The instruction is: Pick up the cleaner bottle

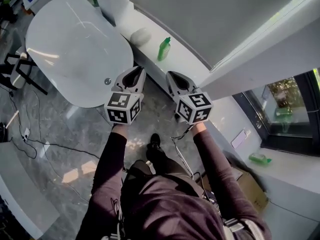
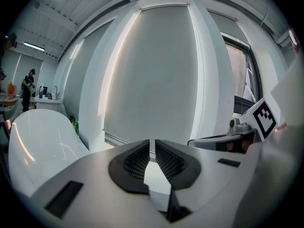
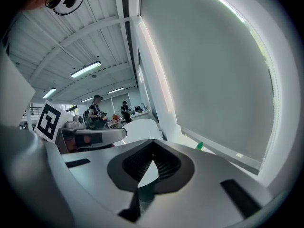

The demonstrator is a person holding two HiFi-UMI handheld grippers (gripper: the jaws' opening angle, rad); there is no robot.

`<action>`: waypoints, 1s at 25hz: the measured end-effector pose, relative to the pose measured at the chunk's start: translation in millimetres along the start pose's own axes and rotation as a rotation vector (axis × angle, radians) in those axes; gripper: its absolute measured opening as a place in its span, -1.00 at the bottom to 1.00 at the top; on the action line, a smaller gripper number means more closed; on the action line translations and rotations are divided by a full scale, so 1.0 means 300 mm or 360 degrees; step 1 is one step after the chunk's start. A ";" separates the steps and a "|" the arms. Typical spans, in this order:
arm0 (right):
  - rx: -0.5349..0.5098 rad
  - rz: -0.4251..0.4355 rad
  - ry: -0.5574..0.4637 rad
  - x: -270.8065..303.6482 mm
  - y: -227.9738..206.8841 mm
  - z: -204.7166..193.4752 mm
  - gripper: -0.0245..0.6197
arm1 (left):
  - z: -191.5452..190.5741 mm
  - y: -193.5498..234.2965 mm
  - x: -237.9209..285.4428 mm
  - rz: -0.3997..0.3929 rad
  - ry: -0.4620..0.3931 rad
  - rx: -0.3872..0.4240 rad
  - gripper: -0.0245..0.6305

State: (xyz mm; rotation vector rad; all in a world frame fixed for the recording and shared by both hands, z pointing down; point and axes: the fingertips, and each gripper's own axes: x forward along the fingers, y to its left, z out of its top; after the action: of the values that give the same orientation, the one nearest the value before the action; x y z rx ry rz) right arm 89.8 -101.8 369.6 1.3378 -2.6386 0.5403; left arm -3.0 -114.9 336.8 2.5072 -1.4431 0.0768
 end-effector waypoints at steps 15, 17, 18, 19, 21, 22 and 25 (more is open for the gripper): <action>0.0062 -0.0048 0.0062 0.127 -0.173 -0.035 -0.92 | -0.150 0.053 0.289 -0.0070 0.0233 0.0077 -0.53; 0.0070 -0.0070 0.0077 0.149 -0.202 -0.047 -0.92 | -0.183 0.063 0.335 -0.0094 0.0278 0.0096 -0.46; 0.0074 -0.0081 0.0084 0.161 -0.215 -0.052 -0.92 | -0.198 0.071 0.357 -0.0104 0.0297 0.0091 -0.42; 0.0079 -0.0093 0.0090 0.173 -0.228 -0.057 -0.92 | -0.213 0.080 0.379 -0.0113 0.0312 0.0084 -0.40; 0.0089 -0.0116 0.0096 0.198 -0.254 -0.064 -0.92 | -0.239 0.100 0.425 -0.0128 0.0336 0.0076 -0.36; 0.0093 -0.0127 0.0098 0.212 -0.269 -0.066 -0.92 | -0.252 0.112 0.450 -0.0134 0.0346 0.0076 -0.34; 0.0098 -0.0159 0.0104 0.262 -0.310 -0.072 -0.92 | -0.292 0.157 0.525 -0.0144 0.0378 0.0072 -0.30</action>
State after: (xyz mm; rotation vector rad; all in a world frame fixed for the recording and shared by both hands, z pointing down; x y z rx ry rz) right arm 116.6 -203.2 435.0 1.4345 -2.5075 0.6443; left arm 43.5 -249.7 456.7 2.4944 -1.2458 0.3807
